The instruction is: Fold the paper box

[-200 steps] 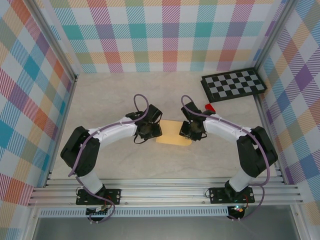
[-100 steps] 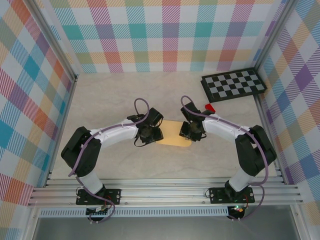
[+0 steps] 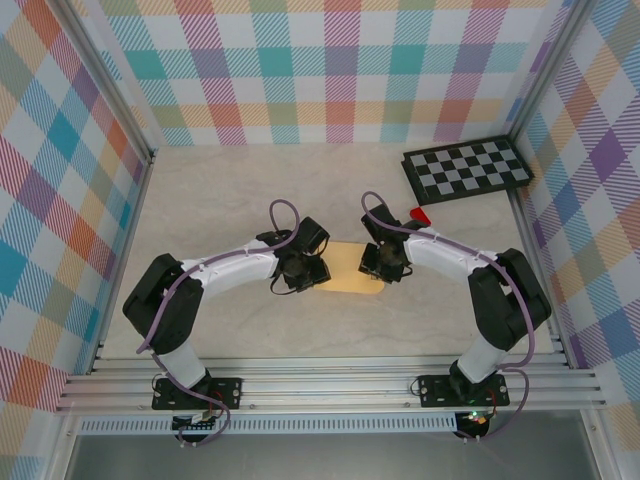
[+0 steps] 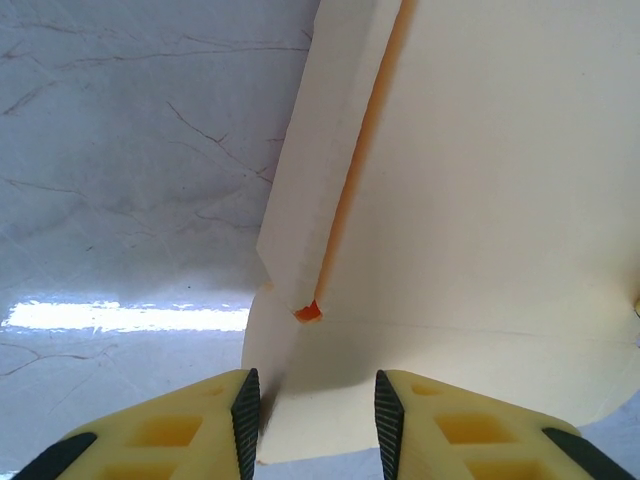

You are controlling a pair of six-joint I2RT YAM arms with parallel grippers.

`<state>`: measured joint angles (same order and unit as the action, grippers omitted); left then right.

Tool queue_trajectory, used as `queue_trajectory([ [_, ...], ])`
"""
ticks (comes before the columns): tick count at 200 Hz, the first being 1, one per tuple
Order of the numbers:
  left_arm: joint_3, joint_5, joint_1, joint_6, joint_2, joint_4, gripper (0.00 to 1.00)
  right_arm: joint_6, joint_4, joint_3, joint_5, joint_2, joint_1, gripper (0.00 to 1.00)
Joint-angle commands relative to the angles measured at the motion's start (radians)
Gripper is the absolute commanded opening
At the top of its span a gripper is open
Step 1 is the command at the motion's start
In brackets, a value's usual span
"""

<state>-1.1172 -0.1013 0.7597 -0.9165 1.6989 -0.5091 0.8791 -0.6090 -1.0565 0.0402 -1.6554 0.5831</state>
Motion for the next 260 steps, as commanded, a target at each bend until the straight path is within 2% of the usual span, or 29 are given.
queue_trajectory([
  [1,-0.027,-0.023,0.016,-0.015,-0.01,0.02,0.36,0.013,-0.022,-0.011,-0.003,-0.026,-0.002,0.38],
  [82,-0.008,-0.004,0.016,-0.002,0.026,0.033,0.28,0.008,-0.021,-0.007,0.002,-0.034,-0.002,0.38],
  [153,0.006,0.019,0.016,0.003,0.036,0.035,0.09,0.011,-0.02,0.003,0.002,-0.033,-0.002,0.38],
  [174,0.007,0.017,0.016,-0.004,0.029,0.04,0.07,0.011,-0.018,0.003,0.0,-0.033,-0.002,0.38],
  [186,0.004,0.013,0.014,0.001,0.028,0.036,0.12,0.012,-0.021,0.001,-0.002,-0.031,-0.001,0.38],
  [223,-0.004,-0.001,-0.008,0.101,0.004,0.011,0.49,0.008,-0.027,-0.004,-0.005,-0.027,-0.006,0.38],
  [241,0.014,-0.036,-0.026,0.145,-0.01,0.047,0.51,0.007,-0.022,-0.002,-0.011,-0.029,-0.012,0.38],
  [260,0.031,-0.068,-0.03,0.153,-0.011,0.09,0.48,0.009,-0.019,0.0,-0.016,-0.031,-0.015,0.38],
])
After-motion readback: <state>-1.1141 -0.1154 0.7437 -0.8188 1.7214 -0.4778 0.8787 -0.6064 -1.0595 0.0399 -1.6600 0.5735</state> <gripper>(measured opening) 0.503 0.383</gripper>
